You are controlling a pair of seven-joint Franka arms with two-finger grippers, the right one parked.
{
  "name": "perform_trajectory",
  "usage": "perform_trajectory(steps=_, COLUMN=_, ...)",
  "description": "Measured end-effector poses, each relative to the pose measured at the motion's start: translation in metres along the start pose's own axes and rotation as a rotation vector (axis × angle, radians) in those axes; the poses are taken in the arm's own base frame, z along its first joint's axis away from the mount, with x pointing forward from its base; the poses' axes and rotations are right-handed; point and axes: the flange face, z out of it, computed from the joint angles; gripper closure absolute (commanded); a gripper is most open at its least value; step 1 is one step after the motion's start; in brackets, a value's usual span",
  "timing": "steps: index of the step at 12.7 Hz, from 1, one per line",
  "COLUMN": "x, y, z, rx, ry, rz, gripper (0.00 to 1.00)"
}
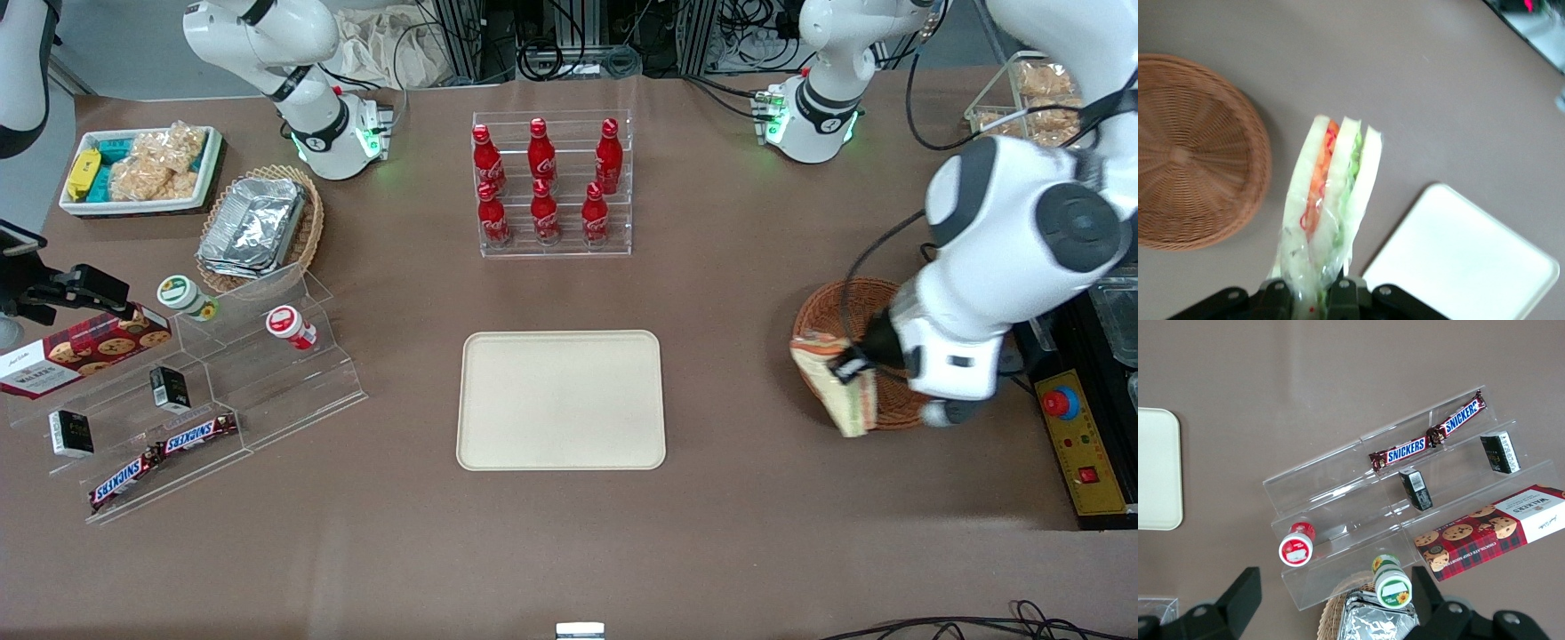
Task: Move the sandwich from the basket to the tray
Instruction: 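Lift the sandwich out of the basket and carry it toward the cream tray, then lower the held sandwich onto the cream tray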
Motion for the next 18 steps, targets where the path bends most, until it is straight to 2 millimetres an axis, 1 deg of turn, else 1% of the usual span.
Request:
perform_trajectory(steps=3, x=-0.044, y=0.053, z=0.059, rx=0.011, ry=-0.061, rz=0.203, gripper=1.0)
perform_trajectory(steps=5, x=-0.076, y=0.09, z=0.105, rx=0.025, ry=-0.059, rz=0.293, gripper=1.0)
perform_trajectory(steps=7, x=-0.095, y=0.113, z=0.154, rx=0.06, ry=-0.077, rz=0.336, gripper=1.0)
perform_trajectory(steps=8, x=-0.103, y=0.121, z=0.178, rx=0.075, ry=-0.095, rz=0.359, gripper=1.0)
perform_trajectory(steps=9, x=-0.111, y=0.126, z=0.2, rx=0.09, ry=-0.109, rz=0.382, gripper=0.97)
perform_trajectory(steps=10, x=-0.117, y=0.131, z=0.219, rx=0.091, ry=-0.116, rz=0.399, gripper=0.97)
perform_trajectory(steps=11, x=-0.12, y=0.135, z=0.233, rx=0.075, ry=-0.117, rz=0.405, gripper=0.96)
perform_trajectory(steps=12, x=-0.121, y=0.138, z=0.245, rx=0.059, ry=-0.112, rz=0.405, gripper=0.94)
perform_trajectory(steps=13, x=-0.121, y=0.14, z=0.255, rx=0.05, ry=-0.102, rz=0.406, gripper=0.88)
perform_trajectory(steps=14, x=-0.122, y=0.142, z=0.262, rx=0.047, ry=-0.091, rz=0.406, gripper=0.82)
perform_trajectory(steps=15, x=-0.123, y=0.143, z=0.266, rx=0.049, ry=-0.083, rz=0.404, gripper=0.8)
perform_trajectory(steps=16, x=-0.125, y=0.145, z=0.267, rx=0.053, ry=-0.079, rz=0.402, gripper=0.5)
perform_trajectory(steps=17, x=-0.125, y=0.146, z=0.267, rx=0.052, ry=-0.076, rz=0.4, gripper=0.01)
perform_trajectory(steps=18, x=-0.125, y=0.146, z=0.266, rx=0.051, ry=-0.075, rz=0.398, gripper=0.0)
